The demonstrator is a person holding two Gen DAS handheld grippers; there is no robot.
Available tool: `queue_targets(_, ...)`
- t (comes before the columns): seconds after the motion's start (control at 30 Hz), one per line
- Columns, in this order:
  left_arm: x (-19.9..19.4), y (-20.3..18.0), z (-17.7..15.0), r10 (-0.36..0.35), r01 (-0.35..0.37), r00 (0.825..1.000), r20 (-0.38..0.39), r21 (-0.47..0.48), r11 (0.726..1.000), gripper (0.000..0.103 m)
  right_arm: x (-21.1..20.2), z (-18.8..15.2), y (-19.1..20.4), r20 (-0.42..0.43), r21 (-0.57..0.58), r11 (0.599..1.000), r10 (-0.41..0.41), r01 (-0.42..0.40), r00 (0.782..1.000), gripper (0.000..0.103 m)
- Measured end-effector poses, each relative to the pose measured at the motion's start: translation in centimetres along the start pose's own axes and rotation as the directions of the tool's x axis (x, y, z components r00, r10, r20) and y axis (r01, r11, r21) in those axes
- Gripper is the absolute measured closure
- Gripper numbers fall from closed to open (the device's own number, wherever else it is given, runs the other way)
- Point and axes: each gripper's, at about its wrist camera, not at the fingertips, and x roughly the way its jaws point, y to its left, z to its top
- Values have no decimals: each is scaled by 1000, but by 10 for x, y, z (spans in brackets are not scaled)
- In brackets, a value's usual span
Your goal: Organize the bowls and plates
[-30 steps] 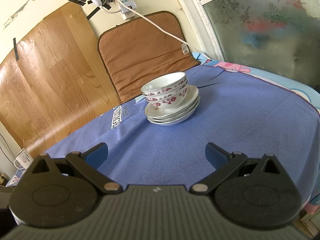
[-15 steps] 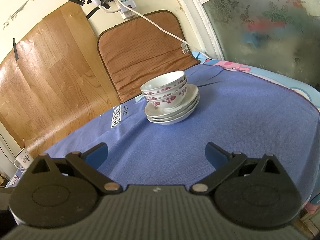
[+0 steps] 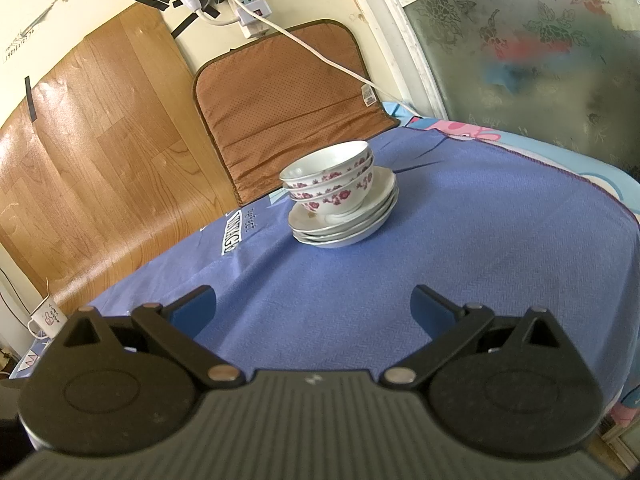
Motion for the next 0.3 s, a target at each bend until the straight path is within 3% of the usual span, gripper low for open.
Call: queue_targets(0.3,-4,2,0,-20,20,999,30,-13,1000,0,0,0,0,-1,0,1000,1,-1,1000,0)
